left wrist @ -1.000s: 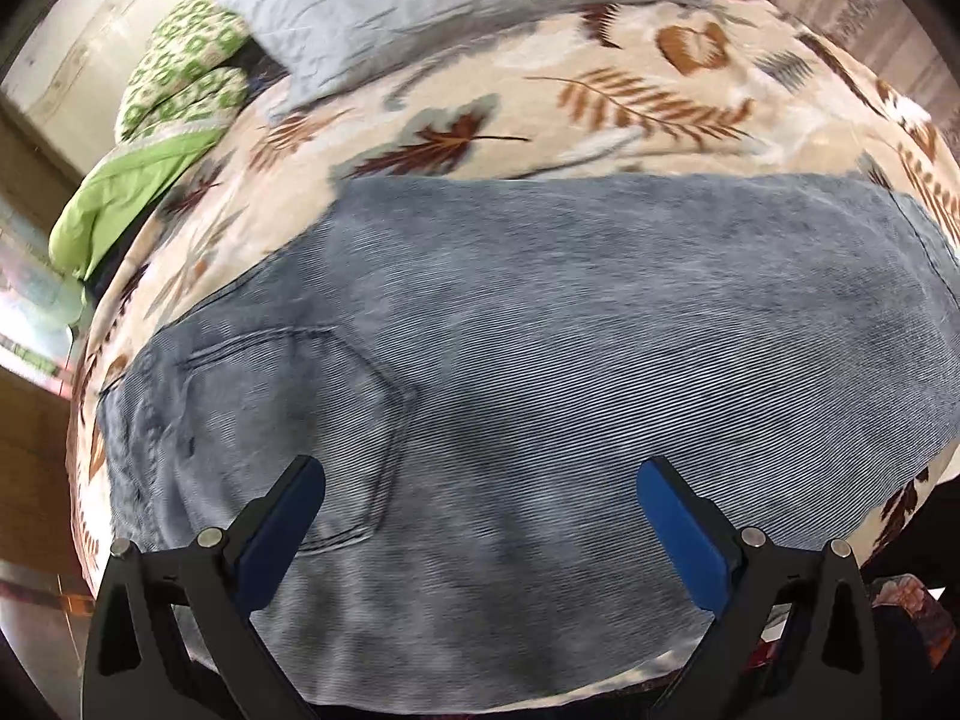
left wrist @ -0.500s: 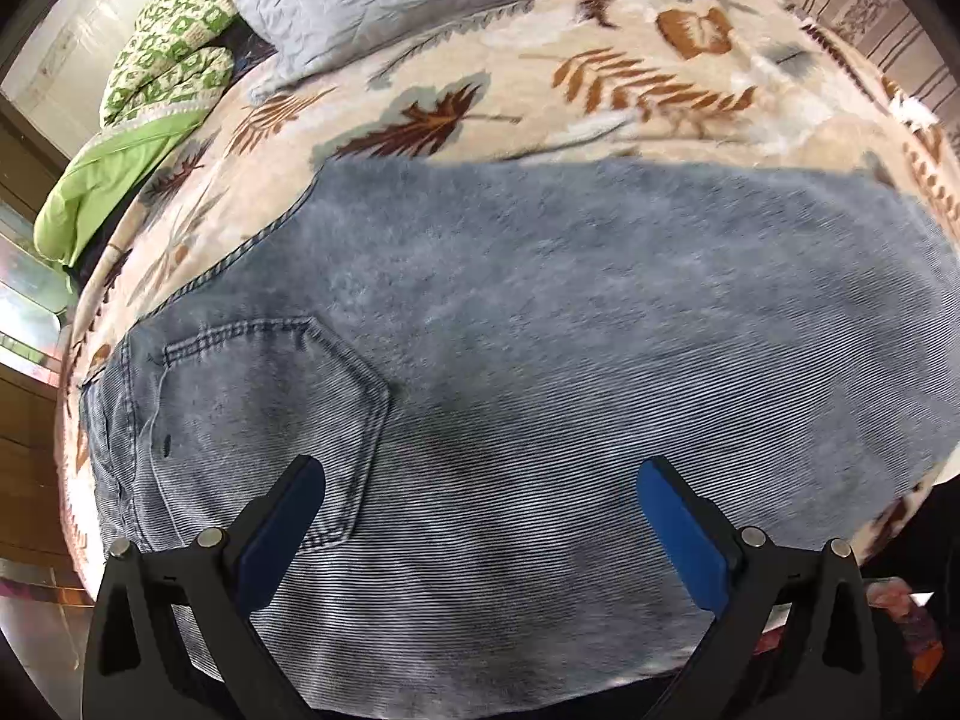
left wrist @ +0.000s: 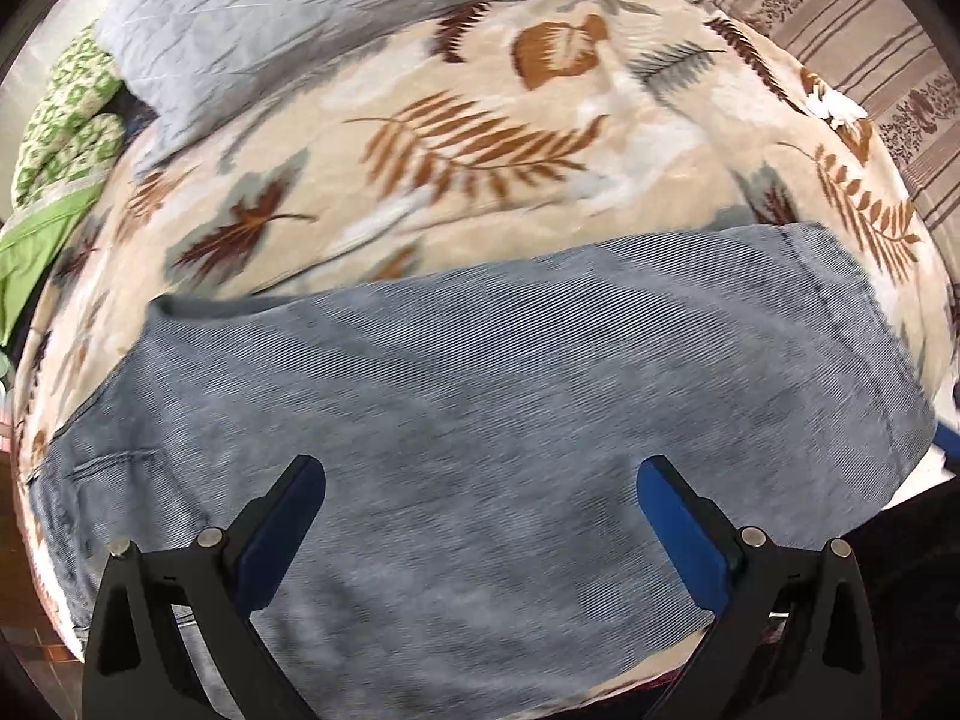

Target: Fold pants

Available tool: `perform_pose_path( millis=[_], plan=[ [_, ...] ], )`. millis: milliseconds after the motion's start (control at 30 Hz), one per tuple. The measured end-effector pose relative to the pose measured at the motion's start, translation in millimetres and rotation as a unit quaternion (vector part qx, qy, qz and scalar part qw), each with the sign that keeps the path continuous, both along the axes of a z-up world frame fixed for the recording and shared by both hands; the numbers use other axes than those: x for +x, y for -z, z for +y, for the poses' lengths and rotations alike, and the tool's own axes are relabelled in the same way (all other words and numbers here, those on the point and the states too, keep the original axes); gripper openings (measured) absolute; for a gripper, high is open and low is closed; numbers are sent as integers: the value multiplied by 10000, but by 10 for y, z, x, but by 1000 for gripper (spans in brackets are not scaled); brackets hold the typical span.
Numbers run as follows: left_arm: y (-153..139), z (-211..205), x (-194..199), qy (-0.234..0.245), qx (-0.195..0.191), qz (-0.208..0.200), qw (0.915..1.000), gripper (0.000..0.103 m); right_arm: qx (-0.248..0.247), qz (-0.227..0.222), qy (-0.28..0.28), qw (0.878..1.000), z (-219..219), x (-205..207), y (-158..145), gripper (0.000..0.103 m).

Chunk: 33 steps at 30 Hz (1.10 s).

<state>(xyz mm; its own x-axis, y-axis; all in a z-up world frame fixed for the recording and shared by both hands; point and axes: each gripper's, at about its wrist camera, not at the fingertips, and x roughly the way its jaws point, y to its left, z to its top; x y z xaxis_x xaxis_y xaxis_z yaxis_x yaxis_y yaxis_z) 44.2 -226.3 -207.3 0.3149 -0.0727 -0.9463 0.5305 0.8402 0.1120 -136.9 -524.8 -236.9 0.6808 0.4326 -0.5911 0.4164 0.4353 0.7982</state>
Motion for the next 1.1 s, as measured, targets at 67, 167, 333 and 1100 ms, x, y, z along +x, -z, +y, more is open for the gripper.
perform_pose_path(
  millis=[67, 167, 333, 1100],
  plan=[
    [35, -110, -1, 50, 50, -4, 10000, 103, 254, -4, 3, 9997, 16, -21, 85, 65],
    [181, -240, -13, 220, 267, 72, 9994, 103, 371, 145, 0, 9992, 69, -35, 202, 65],
    [238, -226, -20, 179, 208, 155, 9995, 103, 715, 237, 60, 9971, 155, -34, 399, 65],
    [-128, 807, 131, -380, -288, 206, 9986, 103, -7, -915, 361, 9951, 442, 277, -255, 27]
  ],
)
